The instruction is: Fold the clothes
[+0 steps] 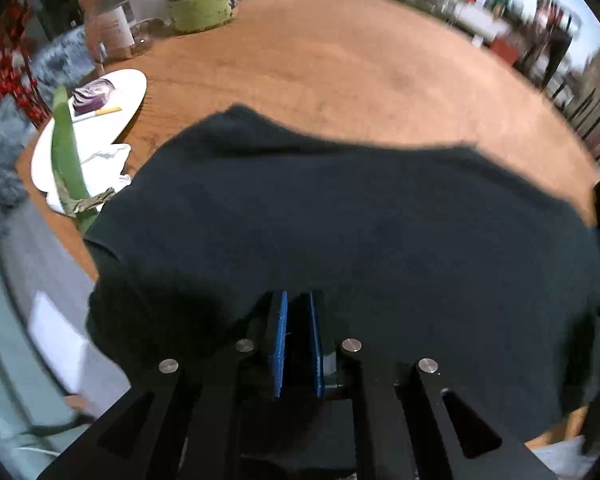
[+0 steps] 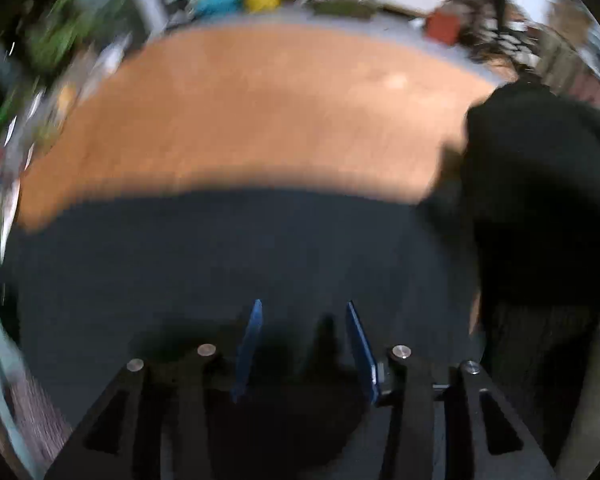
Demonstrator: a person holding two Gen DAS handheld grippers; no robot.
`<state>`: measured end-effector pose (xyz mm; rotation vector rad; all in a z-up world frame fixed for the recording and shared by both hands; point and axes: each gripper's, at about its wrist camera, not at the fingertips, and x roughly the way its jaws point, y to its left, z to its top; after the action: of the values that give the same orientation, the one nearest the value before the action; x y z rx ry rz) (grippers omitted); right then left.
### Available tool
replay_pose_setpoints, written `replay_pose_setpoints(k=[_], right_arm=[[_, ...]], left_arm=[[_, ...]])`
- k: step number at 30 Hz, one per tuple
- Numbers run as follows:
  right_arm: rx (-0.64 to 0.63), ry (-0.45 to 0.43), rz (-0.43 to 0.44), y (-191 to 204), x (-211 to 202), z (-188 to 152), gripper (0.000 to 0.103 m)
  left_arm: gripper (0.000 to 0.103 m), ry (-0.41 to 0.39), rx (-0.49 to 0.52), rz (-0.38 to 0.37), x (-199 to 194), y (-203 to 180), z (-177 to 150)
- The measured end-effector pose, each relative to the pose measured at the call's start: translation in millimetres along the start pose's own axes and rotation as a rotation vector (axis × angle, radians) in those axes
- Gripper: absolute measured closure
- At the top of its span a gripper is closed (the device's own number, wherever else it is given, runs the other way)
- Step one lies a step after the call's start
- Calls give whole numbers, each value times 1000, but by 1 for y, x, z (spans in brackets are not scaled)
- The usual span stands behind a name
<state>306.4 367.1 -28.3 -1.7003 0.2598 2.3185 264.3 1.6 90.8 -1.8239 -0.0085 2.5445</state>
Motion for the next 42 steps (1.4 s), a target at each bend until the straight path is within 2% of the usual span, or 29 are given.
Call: replay_pose_setpoints(k=[2,4,6,7,8,9,10,11,12,15,16,17,19,21,22,25,26,27,28,29,30,32,35,39,41,42], right_arm=[[-5,59,-38,2,6,-32,57],[54,50,-19,-17,7,-54,52],[108,57,-69,-44,3,-64,45],[129,59,-65,-55,1,-66,42],[149,65,-55,-65,0,-66,47],[152,62,-38,-64,-5,-68,44],[149,56,-18,-60,-11,-69,46],[147,49,2,-55,-16,-71,63],[144,43,22,-51,-22,-72,65],[135,24,82,-37,-39,-77,57],[113,23,158,-24,-41,-77,53],[72,42,234,-4,-39,-77,53],[3,103,258,22,-27,-78,57],[-21,133,236,25,-22,-81,62],[-9,139,216,17,-22,-83,61],[34,163,178,-17,-24,-93,77],[60,177,176,-29,-25,-97,79],[89,211,137,-39,-26,-100,79],[96,242,88,-44,-28,-101,75],[82,226,64,-44,-34,-94,69],[63,195,49,-44,-43,-85,68],[91,147,-8,-50,-35,-59,56],[147,80,-98,-60,-20,-19,56],[229,-1,-203,-75,1,28,63],[287,-19,-221,-88,10,36,61],[316,-27,-230,-94,14,40,57]], left_arm=[[91,4,-7,10,0,4,0],[88,4,-10,15,1,12,0],[88,1,-19,4,4,24,0],[89,-2,-32,-3,4,32,1],[94,-1,-52,-21,4,40,3],[96,4,-74,-30,3,46,3],[96,8,-96,-24,1,50,2],[96,5,-104,-40,-3,48,-1],[96,-5,-99,-72,-9,43,-6],[96,4,-53,-186,-21,17,-23],[96,29,-19,-211,-20,3,-29],[96,48,-5,-222,-19,-3,-34],[97,71,-8,-222,-15,-3,-43],[97,89,-26,-222,-12,2,-50],[97,89,-56,-224,-12,13,-50],[100,98,-146,-225,-12,45,-51],[100,97,-159,-201,-17,47,-48],[100,82,-153,-165,-25,43,-44],[100,58,-141,-174,-32,36,-37],[100,27,-124,-223,-38,26,-28],[100,12,-109,-231,-38,15,-17],[100,13,-96,-177,-24,-9,10],[100,52,-161,-149,13,-21,41],[100,50,-179,-78,26,-22,56],[100,50,-181,-50,28,-17,59],[100,48,-200,-58,29,-10,60]])
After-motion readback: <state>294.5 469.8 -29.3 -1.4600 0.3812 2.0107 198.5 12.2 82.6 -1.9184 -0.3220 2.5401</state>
